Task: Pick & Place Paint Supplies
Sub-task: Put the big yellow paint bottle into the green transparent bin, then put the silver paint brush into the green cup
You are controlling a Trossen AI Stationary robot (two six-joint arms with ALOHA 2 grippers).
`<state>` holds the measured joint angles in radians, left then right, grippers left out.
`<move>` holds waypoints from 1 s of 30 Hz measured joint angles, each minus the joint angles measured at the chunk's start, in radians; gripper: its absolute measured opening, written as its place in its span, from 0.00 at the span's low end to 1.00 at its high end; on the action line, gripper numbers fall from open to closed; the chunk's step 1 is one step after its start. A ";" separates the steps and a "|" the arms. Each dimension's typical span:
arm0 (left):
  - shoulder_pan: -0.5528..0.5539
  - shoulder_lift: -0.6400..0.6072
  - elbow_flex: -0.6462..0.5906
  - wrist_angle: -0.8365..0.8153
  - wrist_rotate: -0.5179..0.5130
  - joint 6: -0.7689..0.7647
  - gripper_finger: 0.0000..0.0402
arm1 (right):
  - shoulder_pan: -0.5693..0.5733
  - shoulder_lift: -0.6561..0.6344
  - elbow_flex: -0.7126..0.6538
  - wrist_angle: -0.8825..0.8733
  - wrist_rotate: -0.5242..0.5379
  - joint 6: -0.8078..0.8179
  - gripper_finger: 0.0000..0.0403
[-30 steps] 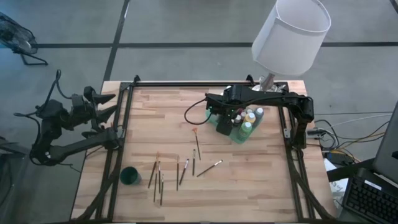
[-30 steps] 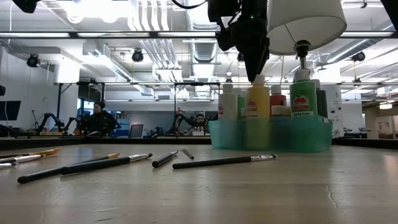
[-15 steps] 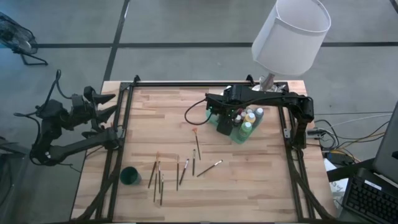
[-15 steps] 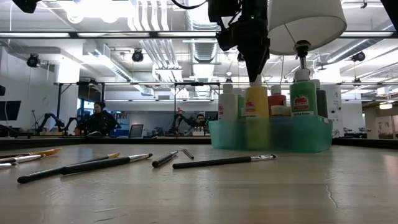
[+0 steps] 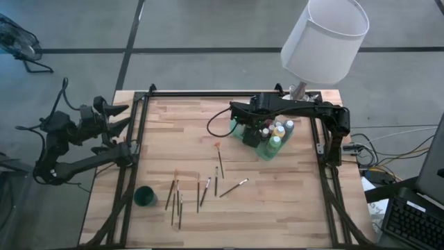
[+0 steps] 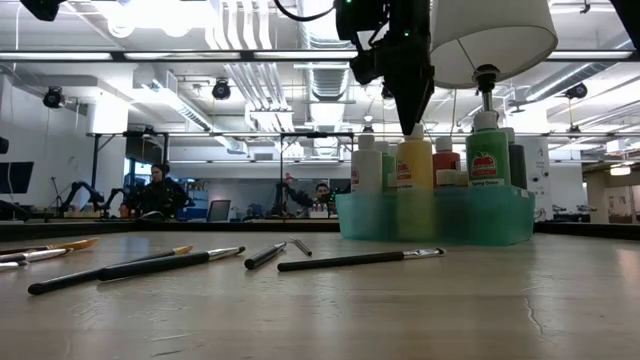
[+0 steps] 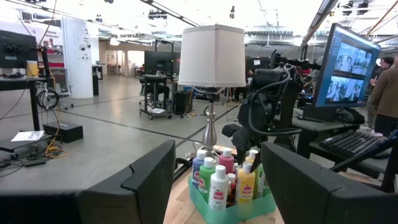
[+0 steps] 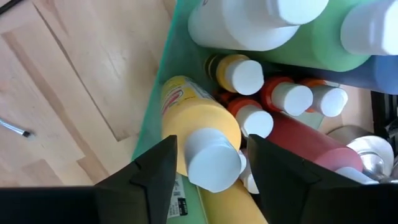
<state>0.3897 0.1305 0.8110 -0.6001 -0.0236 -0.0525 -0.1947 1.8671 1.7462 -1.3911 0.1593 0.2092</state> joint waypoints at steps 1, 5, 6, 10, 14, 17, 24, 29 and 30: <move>0.000 0.000 0.000 0.000 0.000 0.000 0.61 | 0.000 0.000 0.000 0.000 0.000 0.000 0.48; 0.000 0.000 0.000 0.000 0.000 0.000 0.61 | 0.000 0.000 0.000 0.000 0.000 -0.007 0.50; 0.000 0.000 0.000 0.000 0.000 0.000 0.61 | 0.000 0.000 0.000 0.000 0.000 -0.007 0.51; 0.000 0.000 0.000 0.000 0.000 0.000 0.61 | 0.000 -0.004 0.000 0.004 0.001 -0.005 0.51; 0.000 0.000 0.000 0.000 0.000 0.000 0.61 | 0.000 -0.022 0.000 0.004 0.000 -0.003 0.49; 0.000 0.000 0.000 0.000 0.000 0.000 0.61 | 0.000 -0.042 0.000 0.006 0.000 -0.001 0.48; 0.000 0.000 0.000 0.000 0.000 0.000 0.61 | 0.000 -0.102 0.001 0.012 0.000 0.020 0.49; 0.000 0.000 0.000 0.000 0.000 0.000 0.61 | 0.000 -0.149 0.001 0.016 0.000 0.059 0.50; 0.000 0.000 0.000 0.000 0.000 0.000 0.61 | 0.000 -0.157 0.001 0.016 0.000 0.070 0.50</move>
<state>0.3895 0.1303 0.8112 -0.6003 -0.0237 -0.0525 -0.1951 1.7097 1.7470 -1.3750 0.1590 0.2797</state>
